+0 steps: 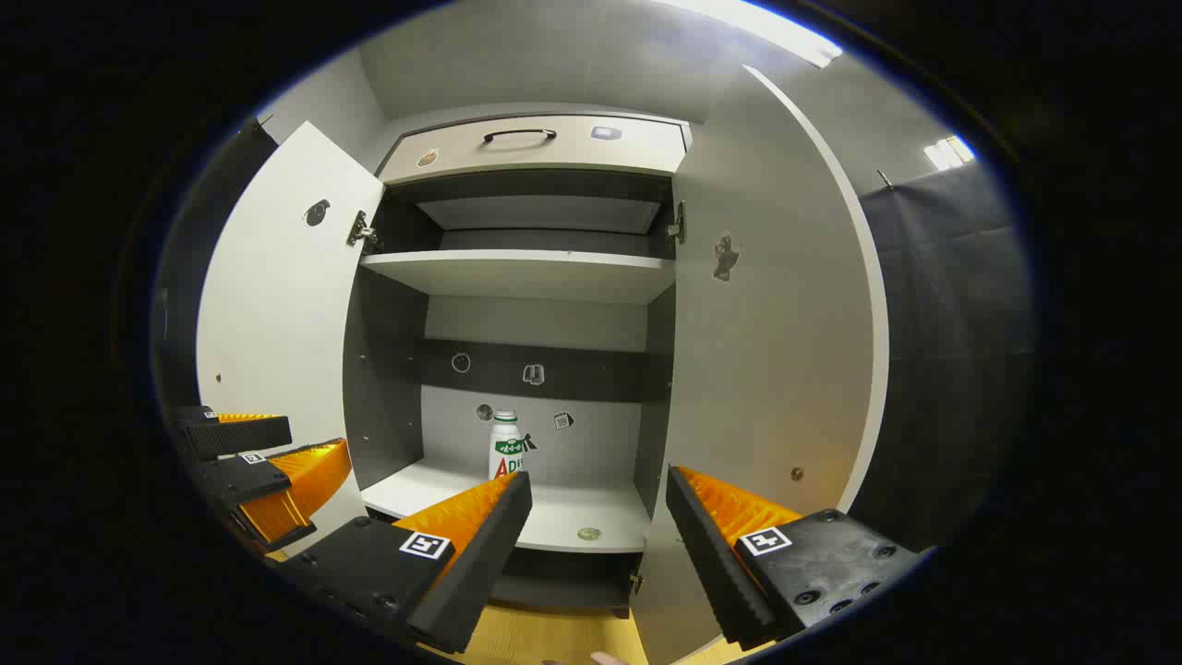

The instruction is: Grasp the bottle in the cabinet with the left hand and place it on the coaster, then close the right door with the right hand and the left door with the left hand.

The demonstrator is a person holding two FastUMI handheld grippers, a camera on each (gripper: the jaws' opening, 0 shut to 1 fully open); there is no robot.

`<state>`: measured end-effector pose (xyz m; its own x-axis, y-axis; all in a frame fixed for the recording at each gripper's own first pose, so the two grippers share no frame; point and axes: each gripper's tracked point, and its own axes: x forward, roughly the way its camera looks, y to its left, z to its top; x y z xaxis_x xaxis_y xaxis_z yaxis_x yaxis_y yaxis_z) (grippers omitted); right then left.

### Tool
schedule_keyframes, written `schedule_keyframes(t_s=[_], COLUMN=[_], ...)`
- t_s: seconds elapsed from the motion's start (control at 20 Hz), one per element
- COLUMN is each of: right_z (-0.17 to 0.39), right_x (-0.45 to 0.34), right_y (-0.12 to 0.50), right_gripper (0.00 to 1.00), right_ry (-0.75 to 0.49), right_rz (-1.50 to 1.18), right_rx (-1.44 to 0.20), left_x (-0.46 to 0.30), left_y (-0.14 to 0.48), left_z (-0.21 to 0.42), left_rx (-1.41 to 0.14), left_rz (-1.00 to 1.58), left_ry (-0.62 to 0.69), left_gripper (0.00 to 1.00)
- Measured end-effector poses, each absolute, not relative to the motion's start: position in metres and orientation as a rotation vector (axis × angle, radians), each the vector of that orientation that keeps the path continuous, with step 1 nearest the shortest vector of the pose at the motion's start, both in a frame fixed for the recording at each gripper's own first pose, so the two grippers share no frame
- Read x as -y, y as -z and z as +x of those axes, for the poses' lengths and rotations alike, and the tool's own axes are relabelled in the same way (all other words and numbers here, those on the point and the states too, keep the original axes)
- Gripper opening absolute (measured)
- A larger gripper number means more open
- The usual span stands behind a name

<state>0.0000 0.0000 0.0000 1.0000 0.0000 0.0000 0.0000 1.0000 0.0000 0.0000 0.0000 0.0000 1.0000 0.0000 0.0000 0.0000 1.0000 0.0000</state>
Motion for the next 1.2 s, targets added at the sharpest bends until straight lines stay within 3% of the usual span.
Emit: schedule_keyframes(t_s=[1.2], right_z=[-0.028], right_x=[-0.010], right_y=[0.006], right_gripper=[0.98], right_ry=[0.030], right_rz=[0.035], right_rx=[-0.036], left_x=[-0.016], left_y=[0.007], left_z=[-0.012], left_rx=[-0.008], left_rz=[0.000], left_ry=[0.035], left_gripper=[0.93])
